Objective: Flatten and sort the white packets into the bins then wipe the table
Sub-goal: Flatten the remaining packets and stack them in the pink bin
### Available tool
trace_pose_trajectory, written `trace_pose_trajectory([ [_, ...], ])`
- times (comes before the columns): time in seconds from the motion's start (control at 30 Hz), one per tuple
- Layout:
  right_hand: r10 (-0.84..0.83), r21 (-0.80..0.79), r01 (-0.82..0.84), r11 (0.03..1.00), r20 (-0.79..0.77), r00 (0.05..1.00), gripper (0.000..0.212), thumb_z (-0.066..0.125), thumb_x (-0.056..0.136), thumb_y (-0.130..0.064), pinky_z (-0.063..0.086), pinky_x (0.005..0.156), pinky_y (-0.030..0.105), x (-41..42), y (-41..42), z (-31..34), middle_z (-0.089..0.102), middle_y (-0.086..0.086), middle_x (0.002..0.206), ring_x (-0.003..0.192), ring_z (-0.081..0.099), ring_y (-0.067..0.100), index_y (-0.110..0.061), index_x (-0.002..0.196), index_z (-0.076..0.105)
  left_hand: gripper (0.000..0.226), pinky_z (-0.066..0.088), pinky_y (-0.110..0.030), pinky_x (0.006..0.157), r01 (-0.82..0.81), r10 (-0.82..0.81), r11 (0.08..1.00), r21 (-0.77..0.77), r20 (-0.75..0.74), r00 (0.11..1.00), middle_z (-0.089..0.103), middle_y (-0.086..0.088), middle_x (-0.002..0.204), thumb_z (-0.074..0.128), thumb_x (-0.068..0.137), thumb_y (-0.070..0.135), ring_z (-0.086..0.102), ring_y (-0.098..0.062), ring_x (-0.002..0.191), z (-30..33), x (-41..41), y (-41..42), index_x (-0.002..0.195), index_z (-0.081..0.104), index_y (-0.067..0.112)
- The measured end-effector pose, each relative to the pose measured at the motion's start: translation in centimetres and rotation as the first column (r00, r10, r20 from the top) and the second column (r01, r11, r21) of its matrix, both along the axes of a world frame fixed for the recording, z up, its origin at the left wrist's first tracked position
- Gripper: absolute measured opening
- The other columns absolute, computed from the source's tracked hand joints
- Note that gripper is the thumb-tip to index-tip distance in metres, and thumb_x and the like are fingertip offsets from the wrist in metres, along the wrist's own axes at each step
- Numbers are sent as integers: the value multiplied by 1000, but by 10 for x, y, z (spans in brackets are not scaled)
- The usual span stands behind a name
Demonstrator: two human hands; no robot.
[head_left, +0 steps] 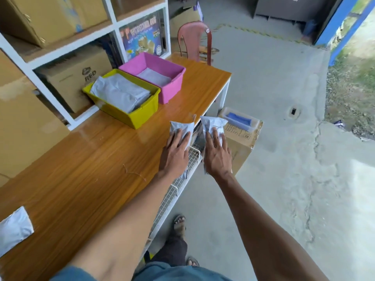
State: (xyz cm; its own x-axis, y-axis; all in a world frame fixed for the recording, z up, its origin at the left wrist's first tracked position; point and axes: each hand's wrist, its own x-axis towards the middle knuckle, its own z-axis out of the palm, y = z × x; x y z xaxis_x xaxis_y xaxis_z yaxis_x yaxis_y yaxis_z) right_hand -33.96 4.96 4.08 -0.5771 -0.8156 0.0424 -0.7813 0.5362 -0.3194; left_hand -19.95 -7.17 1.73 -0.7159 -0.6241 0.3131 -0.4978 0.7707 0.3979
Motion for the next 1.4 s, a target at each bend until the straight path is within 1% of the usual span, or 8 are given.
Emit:
trace_pose_trajectory([
  [0.1,-23,8,23,1000,-4,1000,66,35,106,-23,33,115,60,-40,-19,-2,-1,-3,175,160,3,33,-27,166,10,60,36,-50,122,46,-46,999,20,-9,999,28,-5,172,52,102,20,30,-31,155,-8,-45,-28,161,41,23],
  [0.4,-80,-2,80,997,-26,996,67,7,101,-37,41,113,61,-166,-112,-2,9,1,175,160,10,35,-23,165,21,63,33,-50,124,103,-98,991,90,-62,993,24,-6,173,57,101,13,26,-29,158,-7,-182,-130,161,40,20],
  [0.57,-66,-3,66,998,-56,996,60,26,107,-28,37,111,64,-226,-176,20,5,-1,175,160,7,33,-24,165,17,59,39,-53,120,81,-77,996,47,-91,993,31,-8,171,53,101,18,33,-33,155,14,-246,-191,159,45,19],
  [0.9,151,-125,-159,979,-67,986,52,25,112,-35,42,109,62,-288,-340,44,13,-1,174,160,12,29,-29,163,22,61,34,-47,125,-218,213,976,-11,-159,964,25,-5,174,54,104,19,24,-29,159,56,-296,-300,163,38,21],
  [1.0,272,-162,-282,946,-81,959,53,23,111,-39,42,109,63,-290,-398,53,12,-1,174,160,12,29,-28,163,22,60,27,-43,127,-367,356,930,-22,-192,915,25,-3,174,50,106,21,20,-25,161,69,-298,-338,164,35,23],
  [1.13,477,-174,-486,856,-92,874,72,15,103,-62,41,108,59,-281,-467,71,16,3,173,159,17,31,-24,163,27,58,19,-43,131,-597,584,802,-9,-202,787,25,-1,174,46,109,22,13,-20,162,78,-289,-382,165,33,19],
  [1.23,596,-152,-603,783,-91,798,62,31,108,-54,39,111,59,-267,-509,73,15,0,174,159,14,29,-26,163,24,57,15,-42,132,-720,711,694,10,-165,683,25,-3,174,44,110,26,13,-22,162,79,-274,-401,165,32,19],
  [1.4,735,-28,-738,674,-75,674,59,27,110,-42,31,120,55,-245,-555,62,5,-3,175,161,7,26,-29,166,14,55,17,-48,131,-818,819,571,67,-112,563,28,-7,172,42,112,28,16,-23,162,74,-258,-415,165,31,18],
])
